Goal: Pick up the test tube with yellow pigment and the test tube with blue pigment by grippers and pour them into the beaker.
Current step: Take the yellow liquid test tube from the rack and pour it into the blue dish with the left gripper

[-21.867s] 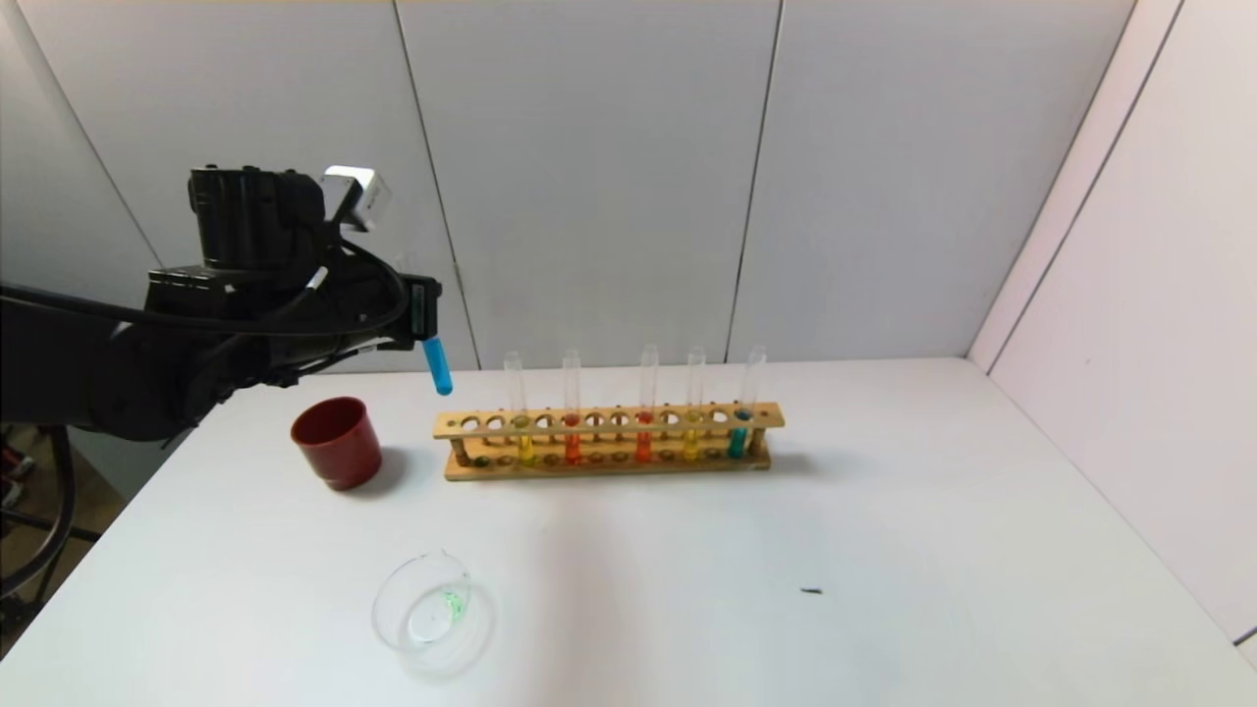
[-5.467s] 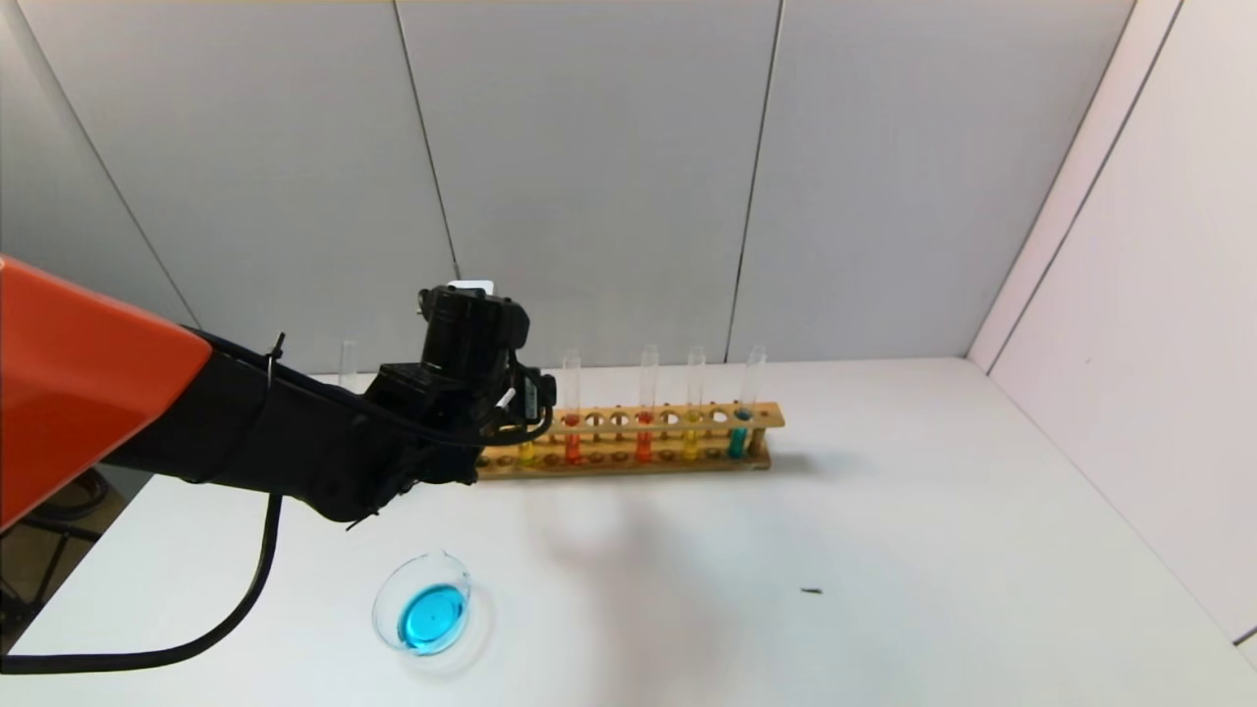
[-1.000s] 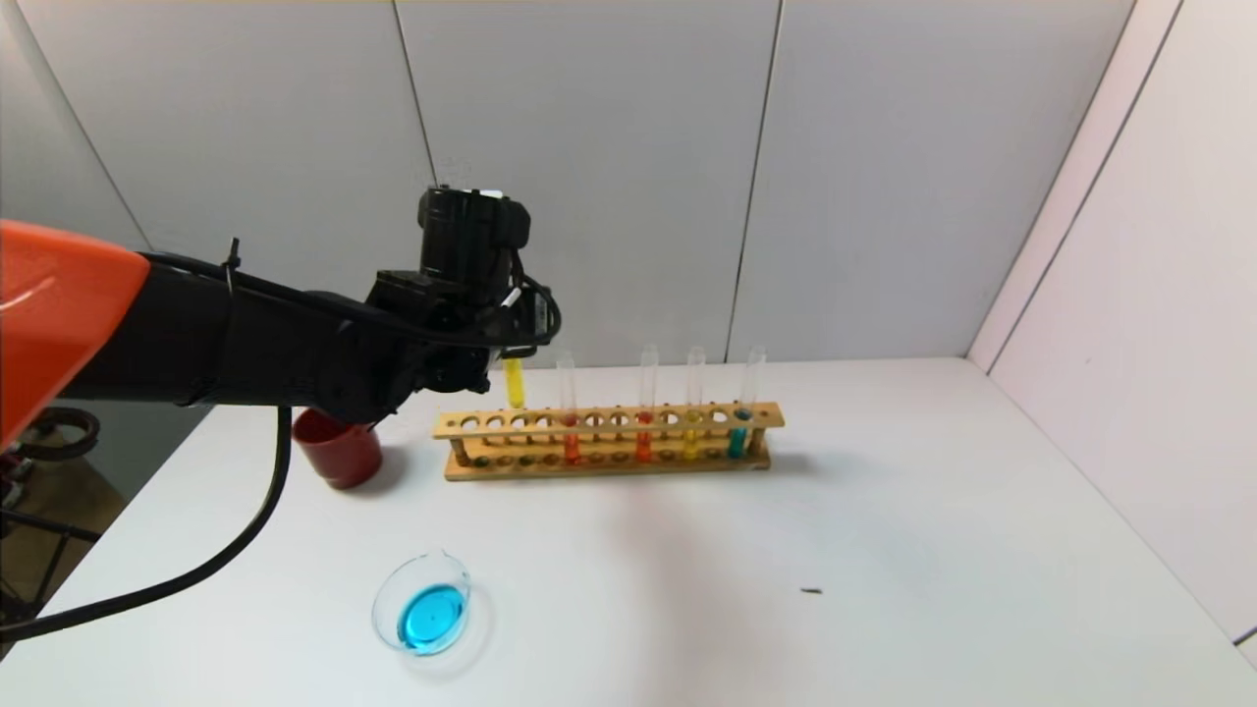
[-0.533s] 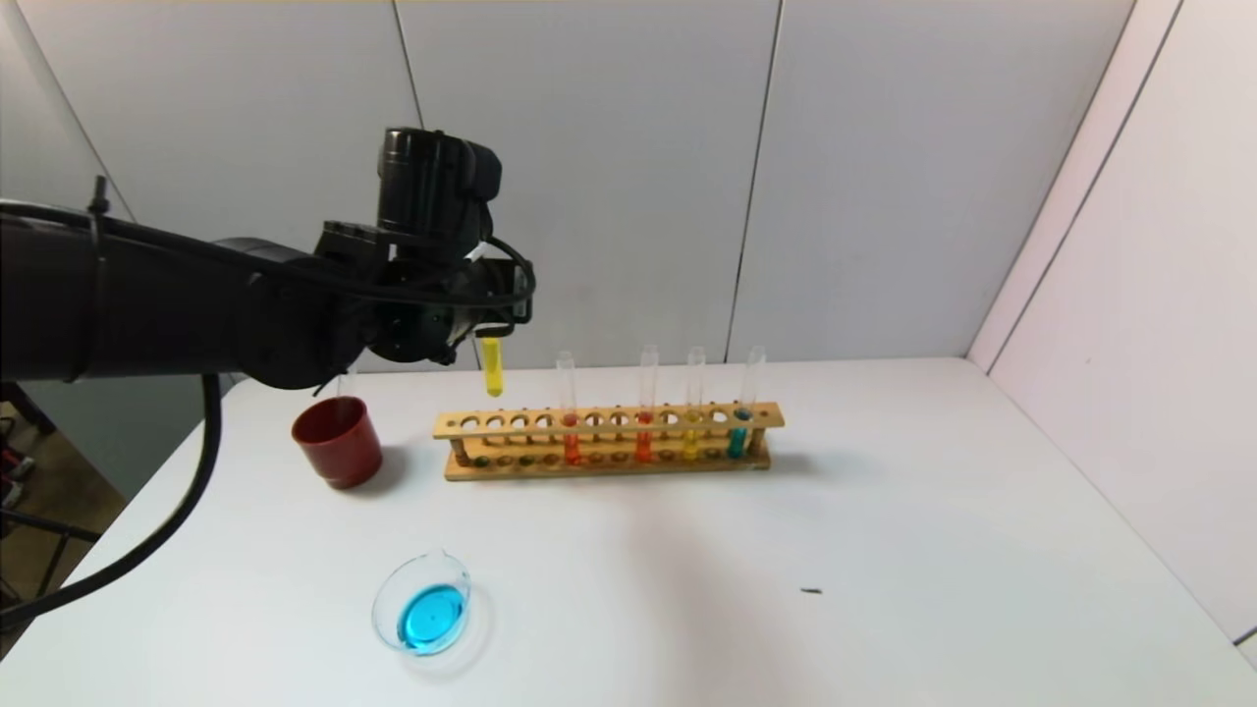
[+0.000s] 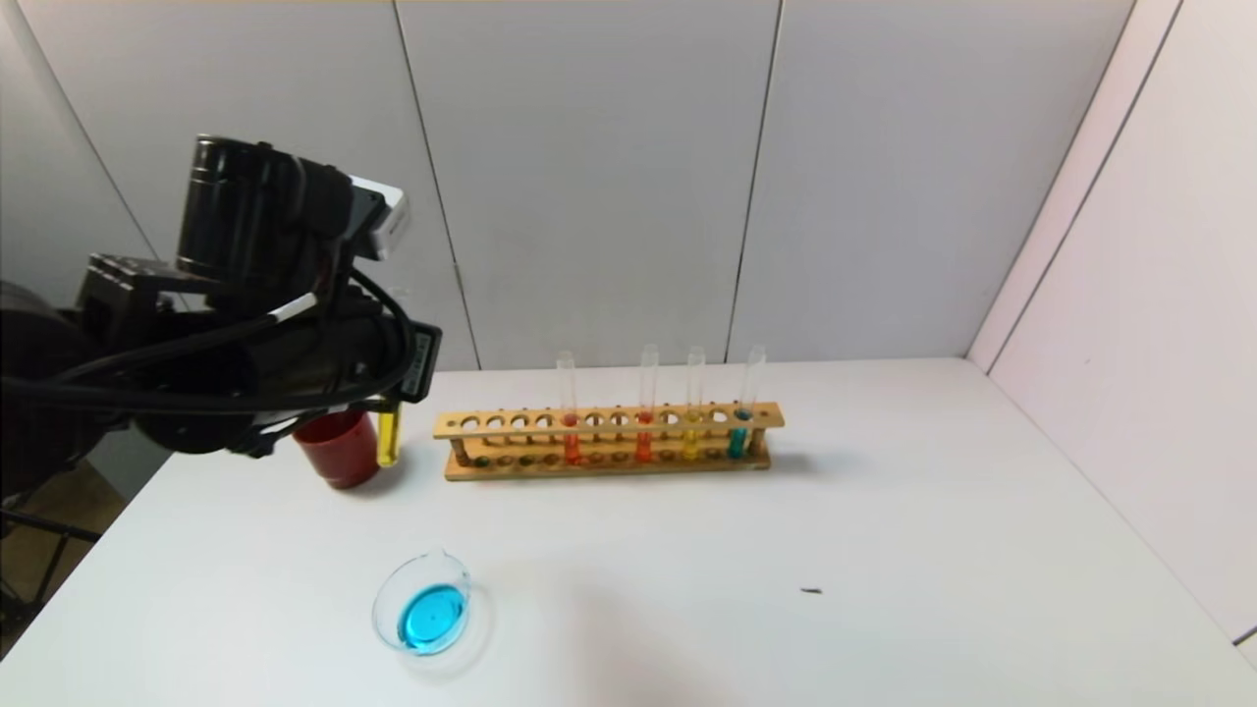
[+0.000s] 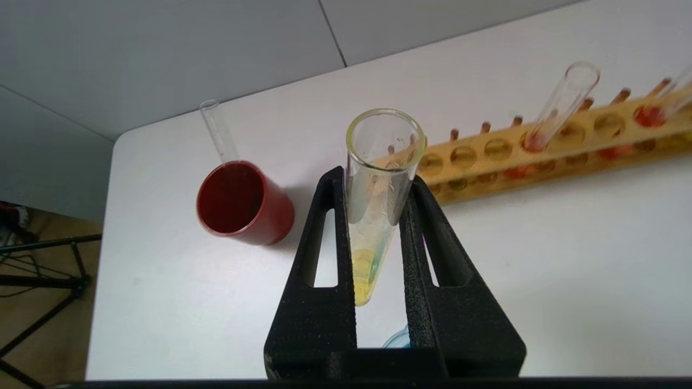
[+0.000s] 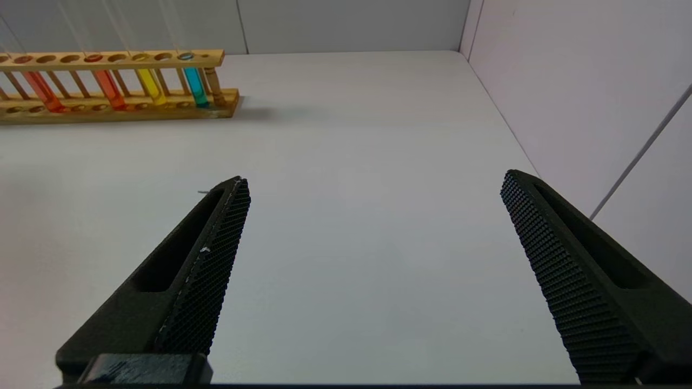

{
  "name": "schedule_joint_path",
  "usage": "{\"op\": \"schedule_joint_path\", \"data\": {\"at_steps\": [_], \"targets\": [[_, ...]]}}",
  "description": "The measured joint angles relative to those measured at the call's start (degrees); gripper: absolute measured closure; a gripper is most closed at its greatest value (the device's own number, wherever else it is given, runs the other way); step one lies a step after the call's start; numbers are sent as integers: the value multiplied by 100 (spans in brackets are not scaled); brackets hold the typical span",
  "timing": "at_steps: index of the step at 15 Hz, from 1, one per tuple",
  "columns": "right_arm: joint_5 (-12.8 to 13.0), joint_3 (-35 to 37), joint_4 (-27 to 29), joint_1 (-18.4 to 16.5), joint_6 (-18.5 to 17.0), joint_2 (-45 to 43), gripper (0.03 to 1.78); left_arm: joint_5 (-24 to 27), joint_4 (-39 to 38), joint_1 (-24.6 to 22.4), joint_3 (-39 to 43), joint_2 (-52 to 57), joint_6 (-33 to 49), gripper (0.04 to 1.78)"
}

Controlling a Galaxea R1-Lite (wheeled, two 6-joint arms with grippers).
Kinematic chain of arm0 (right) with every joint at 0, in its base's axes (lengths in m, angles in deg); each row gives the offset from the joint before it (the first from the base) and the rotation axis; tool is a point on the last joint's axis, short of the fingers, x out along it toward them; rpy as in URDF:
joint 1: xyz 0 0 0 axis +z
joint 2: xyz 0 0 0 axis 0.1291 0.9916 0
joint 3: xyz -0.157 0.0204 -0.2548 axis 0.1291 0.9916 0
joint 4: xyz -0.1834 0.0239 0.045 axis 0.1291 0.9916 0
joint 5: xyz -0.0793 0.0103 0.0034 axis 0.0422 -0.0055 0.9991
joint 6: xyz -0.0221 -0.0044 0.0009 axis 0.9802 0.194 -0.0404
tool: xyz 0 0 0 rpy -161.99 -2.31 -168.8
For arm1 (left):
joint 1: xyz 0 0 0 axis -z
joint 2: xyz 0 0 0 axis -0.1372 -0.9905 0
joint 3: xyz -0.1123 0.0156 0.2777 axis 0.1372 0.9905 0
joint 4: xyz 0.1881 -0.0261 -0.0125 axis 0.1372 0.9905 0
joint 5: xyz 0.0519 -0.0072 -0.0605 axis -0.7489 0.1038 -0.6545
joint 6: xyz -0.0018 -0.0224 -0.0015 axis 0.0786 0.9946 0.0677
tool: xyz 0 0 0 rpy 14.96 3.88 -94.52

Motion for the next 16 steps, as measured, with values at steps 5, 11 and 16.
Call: {"op": "schedule_joint_path", "data": {"at_steps": [5,11,16], "targets": [[0,0,-1,0,0,0,11,411,947,-293,672,1001,-774,152],[0,0,-1,0,0,0,11,773,1432,-544,1225,1373,-1701,152],[0,0,-1,0,2,0,11,861,1556,-557,1477,1342,-2542,152]]}}
